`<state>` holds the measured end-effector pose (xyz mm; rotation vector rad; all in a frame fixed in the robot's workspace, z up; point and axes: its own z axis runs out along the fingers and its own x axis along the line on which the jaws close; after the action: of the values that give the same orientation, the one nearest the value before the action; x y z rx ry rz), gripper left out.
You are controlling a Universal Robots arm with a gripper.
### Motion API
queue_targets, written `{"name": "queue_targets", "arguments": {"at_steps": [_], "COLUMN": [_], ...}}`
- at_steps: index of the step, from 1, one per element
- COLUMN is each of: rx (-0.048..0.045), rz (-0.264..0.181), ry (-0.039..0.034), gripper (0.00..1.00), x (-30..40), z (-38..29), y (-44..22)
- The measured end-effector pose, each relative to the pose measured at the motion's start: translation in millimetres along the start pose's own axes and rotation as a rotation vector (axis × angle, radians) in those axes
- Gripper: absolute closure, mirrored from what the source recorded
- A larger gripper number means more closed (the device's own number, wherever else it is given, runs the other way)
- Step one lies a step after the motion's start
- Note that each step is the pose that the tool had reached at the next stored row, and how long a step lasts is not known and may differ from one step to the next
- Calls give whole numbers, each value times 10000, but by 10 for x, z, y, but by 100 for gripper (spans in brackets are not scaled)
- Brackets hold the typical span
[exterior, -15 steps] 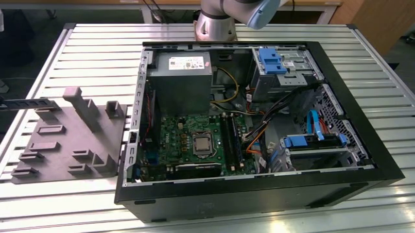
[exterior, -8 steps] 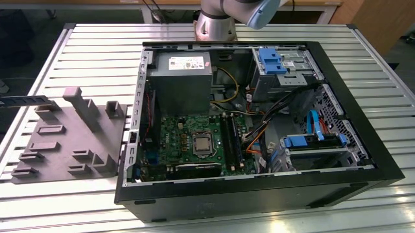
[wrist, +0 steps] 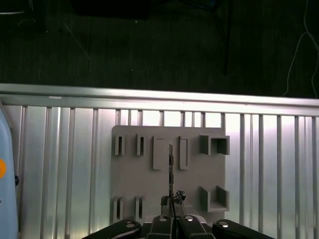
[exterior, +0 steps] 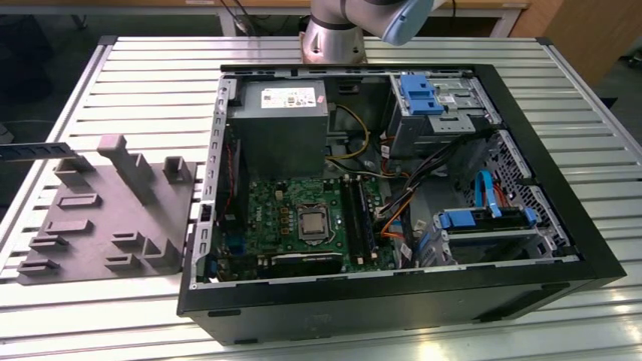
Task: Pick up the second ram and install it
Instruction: 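Pick up the second ram and move it above second insertion slot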
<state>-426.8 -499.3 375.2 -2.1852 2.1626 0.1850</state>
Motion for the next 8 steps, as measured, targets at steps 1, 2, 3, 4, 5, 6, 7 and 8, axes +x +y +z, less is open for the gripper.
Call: {"name": "queue_targets", "arguments": {"at_steps": [1, 2, 3, 4, 5, 6, 7, 8], "rx": [0, 1, 2, 1, 1, 1, 2, 2], "rz": [0, -1, -1, -1, -1, -1, -1, -2], "ry": [-4, -8, -11, -14, -17, -19, -22, -26], "gripper": [89, 89, 89, 89, 89, 89, 89, 89], "x": [-1, -3, -4, -5, -7, -8, -9, -10], "z": [-10, -21, -31, -42, -53, -63, -73, -82], "y": [0, 1, 2, 2, 3, 3, 4, 4]}}
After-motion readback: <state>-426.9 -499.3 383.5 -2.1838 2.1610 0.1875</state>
